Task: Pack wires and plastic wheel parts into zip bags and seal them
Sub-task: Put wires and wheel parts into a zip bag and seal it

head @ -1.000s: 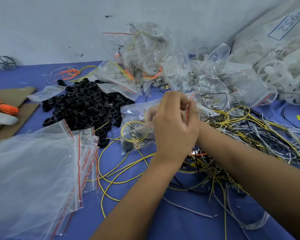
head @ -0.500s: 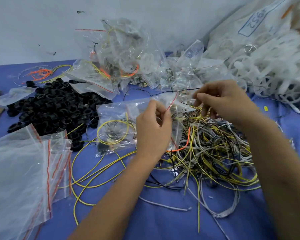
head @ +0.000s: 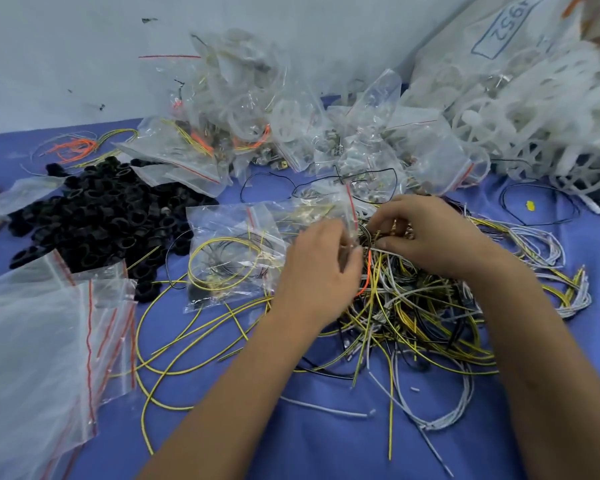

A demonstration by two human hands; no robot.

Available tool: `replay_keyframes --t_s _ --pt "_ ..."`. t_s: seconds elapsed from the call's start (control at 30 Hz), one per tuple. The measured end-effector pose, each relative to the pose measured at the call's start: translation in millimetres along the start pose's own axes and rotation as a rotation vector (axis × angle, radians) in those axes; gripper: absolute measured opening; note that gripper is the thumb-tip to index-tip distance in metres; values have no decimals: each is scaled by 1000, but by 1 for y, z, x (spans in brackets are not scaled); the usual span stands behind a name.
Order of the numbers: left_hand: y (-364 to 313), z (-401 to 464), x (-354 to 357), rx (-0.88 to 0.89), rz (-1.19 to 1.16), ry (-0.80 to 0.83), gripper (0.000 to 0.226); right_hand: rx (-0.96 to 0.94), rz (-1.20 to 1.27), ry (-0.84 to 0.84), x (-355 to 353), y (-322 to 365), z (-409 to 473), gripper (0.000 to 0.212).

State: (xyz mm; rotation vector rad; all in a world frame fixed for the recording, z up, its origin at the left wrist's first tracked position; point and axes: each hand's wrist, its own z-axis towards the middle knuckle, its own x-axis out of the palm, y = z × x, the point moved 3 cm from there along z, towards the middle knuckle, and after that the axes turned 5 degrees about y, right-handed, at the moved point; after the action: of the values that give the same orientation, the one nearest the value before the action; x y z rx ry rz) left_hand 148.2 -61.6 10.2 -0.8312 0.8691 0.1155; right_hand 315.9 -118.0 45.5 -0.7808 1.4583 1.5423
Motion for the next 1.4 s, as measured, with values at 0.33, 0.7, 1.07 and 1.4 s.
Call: replay_keyframes --t_s 0.33,0.7,1.07,1.4 --pt "-7 -7 5 27 9 -7 4 91 -20 -17 6 -3 1 27" --pt "12 -4 -8 -178 -34 -167 17 79 151 -31 -3 -19 -5 10" --pt "6 -9 -14 -198 152 -190 37 121 113 -113 -11 -24 -11 12" --pt "9 -7 -9 -172 185 -179 35 67 136 -369 -22 -21 -17 3"
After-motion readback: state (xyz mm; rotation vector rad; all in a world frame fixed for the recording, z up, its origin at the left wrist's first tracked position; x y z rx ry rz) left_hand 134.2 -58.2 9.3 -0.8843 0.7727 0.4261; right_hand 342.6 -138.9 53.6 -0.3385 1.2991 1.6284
